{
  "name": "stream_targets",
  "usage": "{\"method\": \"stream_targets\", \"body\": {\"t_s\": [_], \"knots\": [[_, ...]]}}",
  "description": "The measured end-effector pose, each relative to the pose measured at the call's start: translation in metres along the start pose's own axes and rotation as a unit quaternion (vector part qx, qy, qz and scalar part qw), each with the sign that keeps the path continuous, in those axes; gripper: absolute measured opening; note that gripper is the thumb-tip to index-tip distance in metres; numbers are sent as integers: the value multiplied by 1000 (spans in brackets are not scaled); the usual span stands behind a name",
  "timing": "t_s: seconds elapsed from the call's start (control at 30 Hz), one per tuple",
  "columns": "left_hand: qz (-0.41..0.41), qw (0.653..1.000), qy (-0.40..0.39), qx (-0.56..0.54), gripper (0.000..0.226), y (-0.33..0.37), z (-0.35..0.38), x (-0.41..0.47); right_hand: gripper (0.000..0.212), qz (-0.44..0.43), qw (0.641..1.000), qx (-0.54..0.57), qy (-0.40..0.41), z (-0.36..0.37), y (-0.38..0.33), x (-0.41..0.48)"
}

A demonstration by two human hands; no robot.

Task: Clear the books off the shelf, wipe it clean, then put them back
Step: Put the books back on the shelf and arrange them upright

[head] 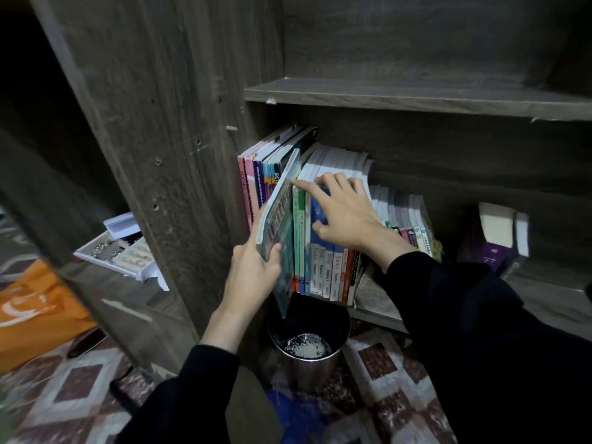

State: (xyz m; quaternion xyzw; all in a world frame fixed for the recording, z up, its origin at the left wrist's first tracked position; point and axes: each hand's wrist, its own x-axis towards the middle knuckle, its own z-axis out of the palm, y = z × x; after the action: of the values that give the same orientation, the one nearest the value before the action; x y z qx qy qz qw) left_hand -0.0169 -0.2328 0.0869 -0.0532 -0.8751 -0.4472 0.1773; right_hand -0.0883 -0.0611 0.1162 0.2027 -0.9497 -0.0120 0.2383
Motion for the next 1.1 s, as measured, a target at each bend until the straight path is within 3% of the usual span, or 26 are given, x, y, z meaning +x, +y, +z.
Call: {"method": "stream_targets", "body": {"t_s": [0.13, 0.3, 0.47, 0.53, 0.57, 0.63, 0.7, 0.73, 0.83, 0.93, 1.1], "knots": [[18, 999, -4, 45, 71, 27, -26, -7, 62, -7, 999, 34, -1, -5, -1, 0], [10, 997, -28, 74, 77, 58, -57, -19, 56, -16, 1000, -12, -12, -5, -5, 6], [32, 993, -59, 101, 83, 90, -81, -26, 62, -4, 997, 27, -67, -7, -7, 18], [44, 991, -86, 95, 79, 99, -90, -30, 60, 25, 981, 169, -95, -13, -1, 18], [50, 990, -99, 85, 76, 102, -93, -31, 55, 55, 952, 293, -77, -15, 2, 15], [58, 990, -117, 56, 71, 107, -93, -32, 45, 142, 877, 454, 66, -17, 12, 2], [55, 989, -132, 31, 68, 109, -88, -32, 37, 233, 854, 426, 186, -12, 27, -21], [51, 989, -137, 23, 68, 109, -84, -31, 35, 258, 866, 386, 186, -8, 34, -34], [41, 987, -153, -3, 69, 109, -71, -31, 37, 221, 944, 244, 38, 13, 57, -62], [38, 985, -168, -15, 71, 110, -58, -29, 49, 170, 969, 152, -94, 30, 65, -68], [54, 983, -173, -37, 71, 112, -44, -26, 62, 118, 988, 4, -102, 39, 67, -65]]}}
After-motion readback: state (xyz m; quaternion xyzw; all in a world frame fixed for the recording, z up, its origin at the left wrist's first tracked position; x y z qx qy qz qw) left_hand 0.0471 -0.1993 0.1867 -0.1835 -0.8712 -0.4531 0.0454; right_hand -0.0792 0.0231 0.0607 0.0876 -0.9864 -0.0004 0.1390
